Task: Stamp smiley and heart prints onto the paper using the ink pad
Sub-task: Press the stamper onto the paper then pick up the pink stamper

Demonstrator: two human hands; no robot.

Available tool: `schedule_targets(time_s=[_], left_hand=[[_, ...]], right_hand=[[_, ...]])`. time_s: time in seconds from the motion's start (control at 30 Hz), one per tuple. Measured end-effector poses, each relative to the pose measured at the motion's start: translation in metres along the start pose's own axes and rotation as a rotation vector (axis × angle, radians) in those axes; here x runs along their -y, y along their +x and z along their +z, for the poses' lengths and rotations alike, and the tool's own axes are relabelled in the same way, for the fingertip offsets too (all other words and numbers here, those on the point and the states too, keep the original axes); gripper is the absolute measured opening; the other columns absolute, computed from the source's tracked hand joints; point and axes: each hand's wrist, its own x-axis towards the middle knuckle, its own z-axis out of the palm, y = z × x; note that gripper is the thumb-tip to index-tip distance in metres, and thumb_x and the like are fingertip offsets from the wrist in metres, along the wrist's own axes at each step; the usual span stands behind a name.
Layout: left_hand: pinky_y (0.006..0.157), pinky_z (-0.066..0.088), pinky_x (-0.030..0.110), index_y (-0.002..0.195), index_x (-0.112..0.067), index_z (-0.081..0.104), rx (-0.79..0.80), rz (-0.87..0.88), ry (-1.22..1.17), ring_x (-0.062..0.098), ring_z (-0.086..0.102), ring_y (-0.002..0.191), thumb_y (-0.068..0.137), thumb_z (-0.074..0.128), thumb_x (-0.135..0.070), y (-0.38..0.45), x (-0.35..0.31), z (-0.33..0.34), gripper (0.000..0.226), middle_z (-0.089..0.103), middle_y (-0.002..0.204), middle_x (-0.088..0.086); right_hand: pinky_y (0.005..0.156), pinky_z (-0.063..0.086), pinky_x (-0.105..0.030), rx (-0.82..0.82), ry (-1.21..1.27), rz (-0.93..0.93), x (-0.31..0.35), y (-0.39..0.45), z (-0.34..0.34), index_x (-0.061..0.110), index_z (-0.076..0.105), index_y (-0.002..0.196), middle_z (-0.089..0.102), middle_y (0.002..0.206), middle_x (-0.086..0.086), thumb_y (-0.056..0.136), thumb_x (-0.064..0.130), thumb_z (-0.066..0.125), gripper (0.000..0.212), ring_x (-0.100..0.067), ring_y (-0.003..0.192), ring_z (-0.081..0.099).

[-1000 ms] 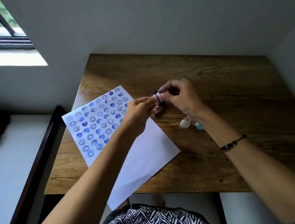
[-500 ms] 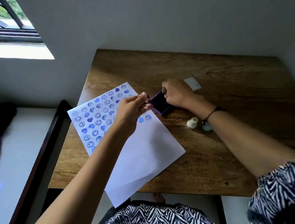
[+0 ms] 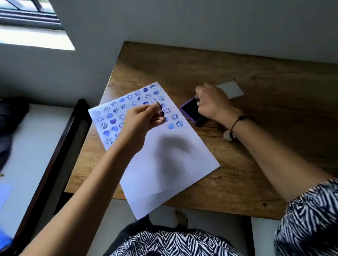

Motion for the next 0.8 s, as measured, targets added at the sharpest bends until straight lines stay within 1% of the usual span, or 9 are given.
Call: schedule_targets(time_s=[0.1, 0.2, 0.27, 0.33, 0.37, 0.43, 0.53, 0.63, 0.8], left_hand=[[0.064, 0.053, 0.015, 0.071, -0.011, 0.06, -0.045, 0.066, 0.081, 0.014, 0.059, 0.065, 0.09, 0.05, -0.016, -0.006, 0.0, -0.015, 0.022, 0.059, 0.072, 0.007], [0.067, 0.049, 0.018, 0.072, -0.016, 0.059, -0.094, 0.137, 0.156, 0.013, 0.058, 0.068, 0.091, 0.048, -0.018, -0.014, 0.005, -0.033, 0.022, 0.061, 0.074, 0.004], [0.071, 0.046, 0.021, 0.074, -0.017, 0.058, -0.121, 0.148, 0.179, 0.015, 0.056, 0.074, 0.092, 0.047, -0.018, -0.019, 0.01, -0.042, 0.021, 0.06, 0.077, 0.003], [0.067, 0.047, 0.019, 0.074, -0.018, 0.057, -0.148, 0.15, 0.202, 0.013, 0.058, 0.075, 0.092, 0.046, -0.02, -0.022, 0.016, -0.05, 0.021, 0.06, 0.078, 0.0], [0.06, 0.045, 0.016, 0.074, -0.019, 0.057, -0.151, 0.148, 0.21, 0.008, 0.059, 0.071, 0.092, 0.046, -0.022, -0.023, 0.019, -0.053, 0.021, 0.06, 0.079, -0.002], [0.051, 0.041, 0.014, 0.075, -0.021, 0.057, -0.144, 0.155, 0.231, 0.001, 0.058, 0.057, 0.092, 0.047, -0.027, -0.025, 0.022, -0.055, 0.02, 0.063, 0.081, -0.006], [0.04, 0.037, 0.013, 0.071, -0.026, 0.057, -0.105, 0.187, 0.249, 0.001, 0.054, 0.047, 0.088, 0.047, -0.032, -0.026, 0.026, -0.054, 0.02, 0.067, 0.089, -0.001], [0.041, 0.038, 0.01, 0.068, -0.028, 0.057, -0.076, 0.205, 0.284, 0.008, 0.054, 0.054, 0.087, 0.047, -0.032, -0.026, 0.03, -0.053, 0.022, 0.067, 0.094, 0.015], [0.042, 0.035, 0.007, 0.075, -0.026, 0.059, -0.052, 0.185, 0.331, 0.002, 0.053, 0.047, 0.087, 0.047, -0.033, -0.024, 0.033, -0.06, 0.018, 0.065, 0.083, 0.005]], right_hand=[[0.071, 0.046, -0.034, -0.038, 0.112, 0.029, 0.0, 0.0, -0.012, 0.004, 0.062, 0.092, 0.063, 0.104, -0.019, 0.081, 0.002, 0.055, 0.013, -0.033, 0.093, 0.059], [0.066, 0.045, -0.026, -0.154, 0.517, 0.069, 0.022, -0.02, -0.009, 0.006, 0.067, 0.086, 0.069, 0.091, -0.013, 0.079, 0.006, 0.063, 0.008, -0.02, 0.082, 0.061], [0.065, 0.049, -0.027, -0.097, 0.783, 0.098, 0.04, -0.039, -0.002, 0.005, 0.067, 0.087, 0.067, 0.084, -0.011, 0.076, 0.004, 0.067, 0.011, -0.015, 0.078, 0.06], [0.069, 0.051, -0.034, -0.038, 0.927, 0.112, 0.053, -0.049, 0.01, 0.002, 0.066, 0.089, 0.066, 0.083, -0.014, 0.076, 0.0, 0.067, 0.014, -0.019, 0.077, 0.06], [0.072, 0.05, -0.035, -0.046, 0.91, 0.109, 0.059, -0.052, 0.014, 0.002, 0.066, 0.09, 0.066, 0.083, -0.015, 0.076, 0.001, 0.066, 0.014, -0.019, 0.077, 0.059], [0.073, 0.043, -0.026, -0.112, 0.754, 0.052, 0.067, -0.054, 0.022, 0.003, 0.067, 0.088, 0.067, 0.088, -0.016, 0.076, 0.004, 0.066, 0.012, -0.018, 0.08, 0.058], [0.067, 0.034, -0.027, -0.144, 0.477, -0.105, 0.075, -0.055, 0.03, 0.0, 0.064, 0.086, 0.061, 0.096, -0.021, 0.077, 0.003, 0.062, 0.009, -0.032, 0.085, 0.058], [0.069, 0.041, -0.036, -0.152, 0.272, -0.153, 0.079, -0.054, 0.033, 0.003, 0.06, 0.089, 0.057, 0.1, -0.021, 0.081, 0.004, 0.055, 0.009, -0.038, 0.086, 0.059], [0.066, 0.048, -0.04, -0.147, 0.093, -0.192, 0.086, -0.056, 0.035, 0.005, 0.057, 0.092, 0.056, 0.102, -0.02, 0.083, 0.009, 0.052, 0.011, -0.039, 0.088, 0.059]])
